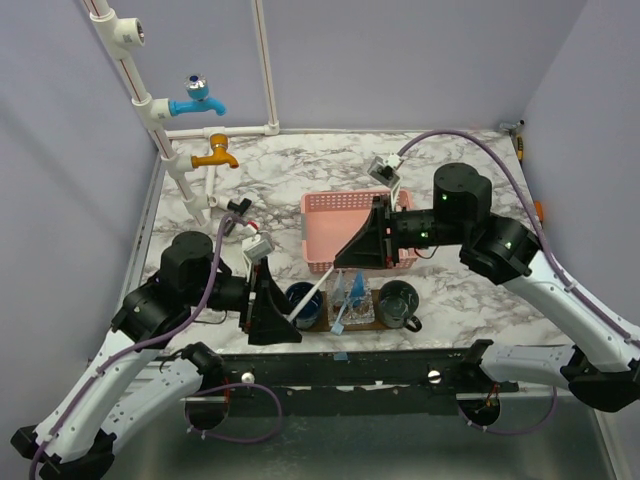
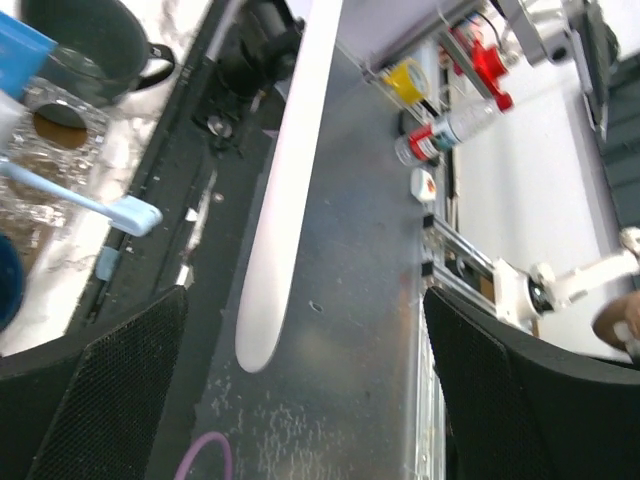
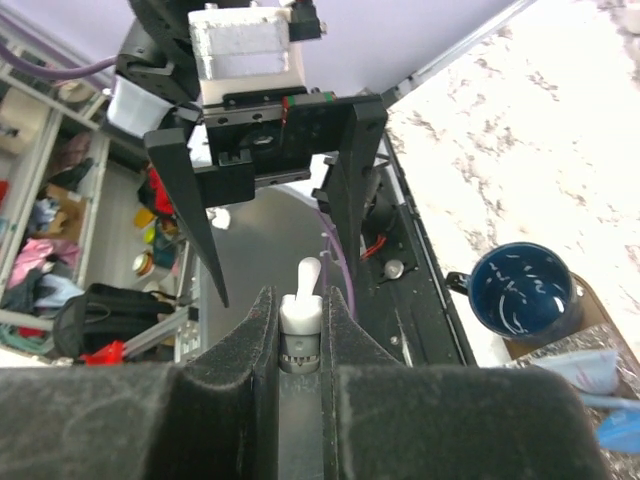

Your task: Prepare toiletry sets of a toothbrush and toothpaste on the tray

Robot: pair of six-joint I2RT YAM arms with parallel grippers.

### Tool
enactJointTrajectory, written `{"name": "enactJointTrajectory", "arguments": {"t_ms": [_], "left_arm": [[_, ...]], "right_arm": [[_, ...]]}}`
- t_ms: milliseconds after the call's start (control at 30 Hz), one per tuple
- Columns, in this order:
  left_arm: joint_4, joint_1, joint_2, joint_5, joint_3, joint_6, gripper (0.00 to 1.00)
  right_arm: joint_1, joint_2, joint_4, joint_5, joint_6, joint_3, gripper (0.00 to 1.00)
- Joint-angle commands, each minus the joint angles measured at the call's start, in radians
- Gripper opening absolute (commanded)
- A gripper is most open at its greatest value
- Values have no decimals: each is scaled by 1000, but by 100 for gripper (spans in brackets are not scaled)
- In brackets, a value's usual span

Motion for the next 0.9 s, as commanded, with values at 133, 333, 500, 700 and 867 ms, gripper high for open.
{"name": "enactJointTrajectory", "arguments": {"t_ms": [133,333,500,700,867], "left_arm": [[16,9,37,-261,82,-21,99],[-40,28,67,-465,118,-21,99],[-61,65,76,-567,112,-29,99],[-40,96,73,-568,80,-25,99],[-41,123,66,-569,60,-9,99]], "right_arm": [[21,-20,-221,246,-78,117,0],[44,4,-332,413,-91,209,0],[120,36,-436,621,-82,300,0],[296,120,-555,913,-47,411,0],[413,200,-713,1138,25,504,0]]}}
